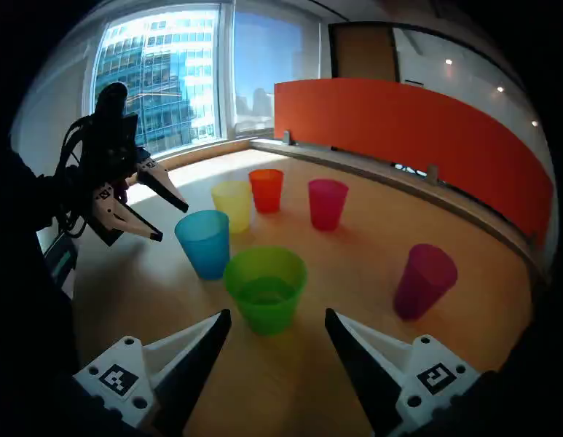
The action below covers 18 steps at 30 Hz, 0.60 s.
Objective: Pour water
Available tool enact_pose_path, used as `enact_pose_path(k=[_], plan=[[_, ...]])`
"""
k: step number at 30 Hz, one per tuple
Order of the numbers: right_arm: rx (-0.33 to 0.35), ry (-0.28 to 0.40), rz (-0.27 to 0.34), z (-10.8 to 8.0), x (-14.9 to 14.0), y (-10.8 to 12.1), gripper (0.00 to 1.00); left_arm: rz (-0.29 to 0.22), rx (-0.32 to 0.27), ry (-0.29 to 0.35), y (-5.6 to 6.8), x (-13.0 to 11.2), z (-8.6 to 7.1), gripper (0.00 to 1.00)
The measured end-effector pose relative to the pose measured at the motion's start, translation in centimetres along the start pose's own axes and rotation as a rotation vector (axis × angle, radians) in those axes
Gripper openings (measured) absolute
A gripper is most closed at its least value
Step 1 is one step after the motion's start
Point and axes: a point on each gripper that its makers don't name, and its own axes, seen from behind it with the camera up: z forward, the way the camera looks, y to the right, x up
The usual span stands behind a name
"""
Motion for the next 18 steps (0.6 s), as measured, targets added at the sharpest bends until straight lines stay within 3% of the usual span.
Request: enact_pose_path(k=[8,18], plan=[[-0.055,0.036,0.032,-2.3,0.0,0.5,1.00,-0.024,0.074,0.043,-1.2,0.3,-1.9,0.92],[-0.127,0.096,0.072,-3.7,0.8,1.1,1.00,-0.044,0.186,0.130,-3.1,1.6,-3.5,0.92]])
